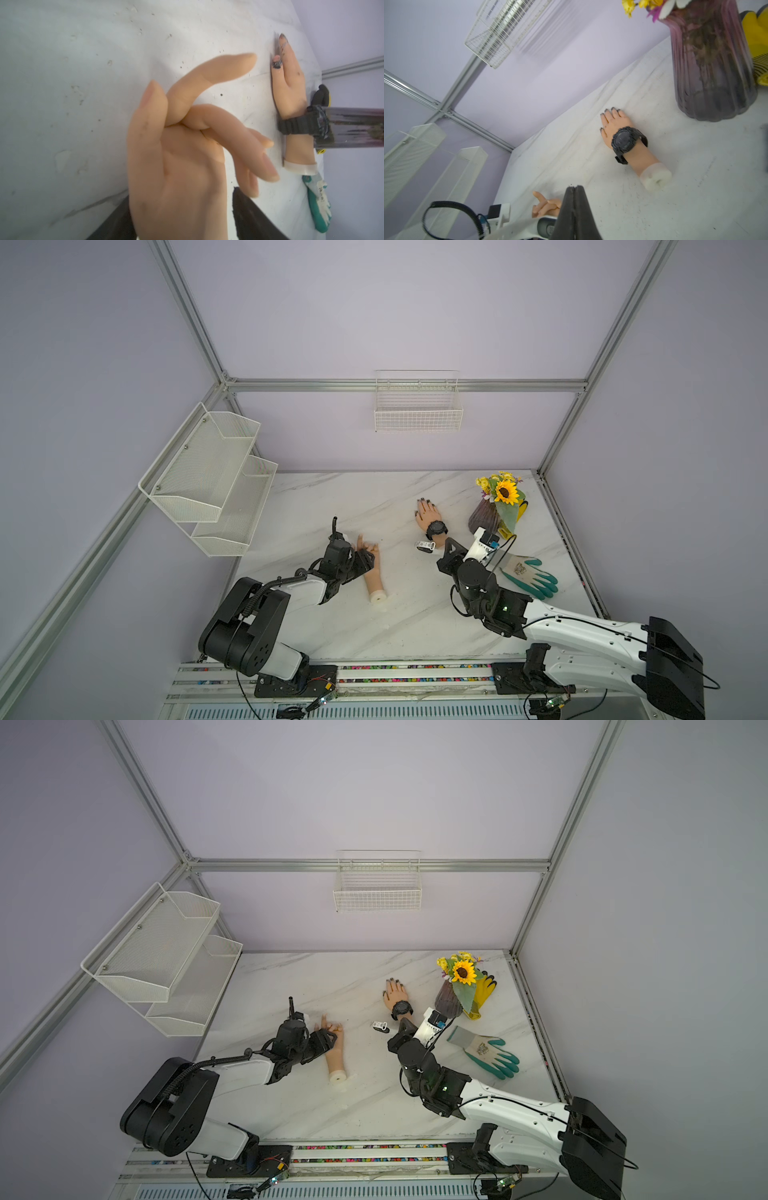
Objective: Take off the watch
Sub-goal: Take off the watch from the hand, then place the watch at the center of the board.
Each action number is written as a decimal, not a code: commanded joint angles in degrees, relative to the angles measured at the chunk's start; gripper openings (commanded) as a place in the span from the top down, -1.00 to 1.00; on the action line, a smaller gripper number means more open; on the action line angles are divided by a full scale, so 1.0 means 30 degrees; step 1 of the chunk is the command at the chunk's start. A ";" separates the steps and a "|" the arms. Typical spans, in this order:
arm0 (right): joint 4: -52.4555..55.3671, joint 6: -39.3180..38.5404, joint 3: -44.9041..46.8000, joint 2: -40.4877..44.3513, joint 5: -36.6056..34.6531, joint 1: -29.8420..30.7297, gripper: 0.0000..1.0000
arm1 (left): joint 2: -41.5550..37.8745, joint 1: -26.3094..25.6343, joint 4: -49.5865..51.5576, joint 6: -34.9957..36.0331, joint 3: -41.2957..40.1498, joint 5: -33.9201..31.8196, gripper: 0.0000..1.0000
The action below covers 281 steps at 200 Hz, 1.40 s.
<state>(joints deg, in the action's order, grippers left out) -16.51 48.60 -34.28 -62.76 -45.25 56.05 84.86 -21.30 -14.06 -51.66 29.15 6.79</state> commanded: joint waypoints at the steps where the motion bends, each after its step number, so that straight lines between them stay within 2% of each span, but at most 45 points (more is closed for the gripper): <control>1: -0.1092 -0.1956 -0.1333 -0.0523 0.1886 -0.0044 1.00 | -0.0240 0.0165 0.0950 -0.0004 -0.0540 -0.0871 -0.77; 18: -0.1319 -0.2344 -0.2851 -0.1679 0.2805 -0.0022 1.00 | -0.1505 0.0171 0.0422 0.0428 -0.0953 -0.0855 -1.00; 45: -0.1615 -0.3219 -0.5466 -0.4270 0.4159 -0.0579 1.00 | -0.5295 -0.0028 0.1084 0.1077 -0.1472 -0.2098 -1.00; 77: -0.1644 -0.2858 -0.8572 -0.7820 0.7344 -0.2954 1.00 | -0.9522 -0.0970 0.4205 0.1322 -0.1063 -0.5052 -1.00; 123: -0.0979 -0.0090 -1.3460 -1.3215 1.0445 -0.5225 1.00 | -1.3281 -0.3311 0.7432 0.0945 -0.0157 -0.8576 -1.00; 140: -0.0119 0.1397 -1.5561 -1.5338 1.0899 -0.5730 1.00 | -1.3930 -0.4082 0.8295 0.1335 0.0198 -0.9802 -1.00; 170: 0.1114 0.3572 -1.9042 -1.8747 1.2152 -0.6316 1.00 | -1.4707 -0.4355 0.9985 0.1859 0.0595 -1.0990 -1.00; 247: 0.3662 0.7555 -2.6051 -2.5674 1.4244 -0.7125 1.00 | -1.5612 -0.4406 1.1330 0.1946 0.0613 -1.1406 -1.00; 281: 0.4508 0.9925 -2.7248 -2.7478 1.5133 -0.7460 1.00 | -1.5420 -0.4407 1.1456 0.1875 0.0626 -1.1378 -1.00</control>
<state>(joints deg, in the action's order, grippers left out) -6.70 71.66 -113.34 -142.80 -2.63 34.70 38.48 -34.26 19.68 -46.85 29.15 -25.82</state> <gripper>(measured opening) 0.050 0.999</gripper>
